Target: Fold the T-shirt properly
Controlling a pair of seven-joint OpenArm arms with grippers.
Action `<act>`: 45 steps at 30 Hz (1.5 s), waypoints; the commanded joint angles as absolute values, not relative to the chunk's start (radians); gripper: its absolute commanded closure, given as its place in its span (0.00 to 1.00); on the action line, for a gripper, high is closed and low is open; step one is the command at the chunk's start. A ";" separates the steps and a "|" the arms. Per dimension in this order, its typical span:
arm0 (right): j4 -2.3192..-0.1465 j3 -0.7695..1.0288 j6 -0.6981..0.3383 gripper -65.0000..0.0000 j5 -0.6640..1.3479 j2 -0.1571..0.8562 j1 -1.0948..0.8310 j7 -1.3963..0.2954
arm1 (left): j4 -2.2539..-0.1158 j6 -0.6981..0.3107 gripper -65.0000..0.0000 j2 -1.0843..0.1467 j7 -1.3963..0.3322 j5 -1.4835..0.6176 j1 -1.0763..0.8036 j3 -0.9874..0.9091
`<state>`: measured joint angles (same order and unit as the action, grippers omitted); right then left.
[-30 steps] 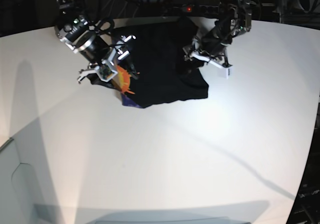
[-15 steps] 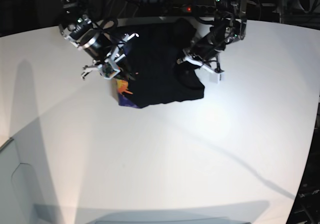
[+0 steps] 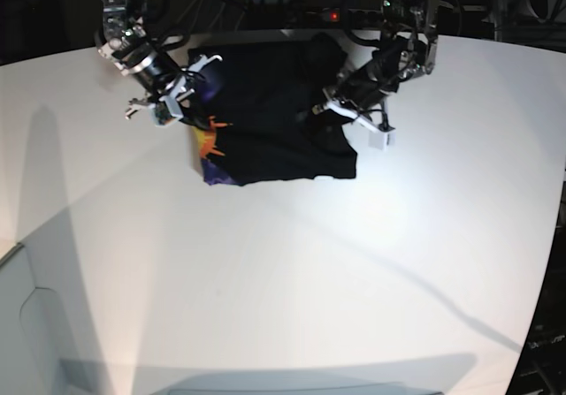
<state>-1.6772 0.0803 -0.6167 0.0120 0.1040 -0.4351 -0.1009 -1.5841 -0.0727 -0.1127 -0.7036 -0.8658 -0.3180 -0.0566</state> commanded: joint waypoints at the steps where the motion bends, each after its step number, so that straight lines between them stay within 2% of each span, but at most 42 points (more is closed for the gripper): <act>1: -1.728 0.094 -0.621 1.00 0.021 0.113 -0.458 -0.064 | -1.593 -0.051 1.00 -0.117 -0.710 -0.840 -0.320 -0.059; 8: -1.900 0.090 -0.621 1.00 0.021 0.056 -0.545 -0.044 | -1.595 -0.051 1.00 -0.117 -0.710 -0.840 -0.320 -0.058; 12: -1.863 0.039 -0.621 1.00 0.021 0.047 -0.576 -0.044 | -1.589 -0.051 1.00 -0.117 -0.710 -0.840 -0.317 -0.058; 17: -1.716 0.019 -0.621 1.00 0.021 0.050 -0.575 -0.041 | -1.589 -0.051 1.00 -0.117 -0.710 -0.840 -0.317 -0.058; 22: -1.626 0.025 -0.621 1.00 0.018 0.071 -0.559 0.050 | -1.586 -0.051 1.00 -0.119 -0.710 -0.840 -0.317 -0.058; 25: -1.638 0.025 -0.621 1.00 0.019 0.084 -0.562 0.081 | -1.586 -0.051 1.00 -0.119 -0.710 -0.840 -0.318 -0.058; 30: -1.790 0.025 -0.621 1.00 0.019 0.082 -0.552 0.076 | -1.584 -0.051 1.00 -0.119 -0.710 -0.840 -0.323 -0.058; 34: -1.827 0.007 -0.621 1.00 0.016 0.054 -0.453 0.051 | -1.584 -0.051 1.00 -0.120 -0.710 -0.840 -0.325 -0.058; 38: -1.796 0.001 -0.621 1.00 0.016 0.036 -0.308 -0.099 | -1.584 -0.051 1.00 -0.140 -0.708 -0.794 -0.323 -0.021; 41: -1.724 -0.007 -0.621 1.00 0.016 0.035 -0.223 -0.159 | -1.584 -0.051 1.00 -0.142 -0.707 -0.759 -0.323 0.005; 45: -1.580 -0.013 -0.621 1.00 0.015 0.038 -0.166 -0.157 | -1.584 -0.053 1.00 -0.140 -0.708 -0.754 -0.325 0.007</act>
<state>-1.5612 -0.0181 -0.6140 0.0044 0.0360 -0.1745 -0.1745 -1.5864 -0.0765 -0.1360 -0.6720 -0.7933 -0.3172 0.0029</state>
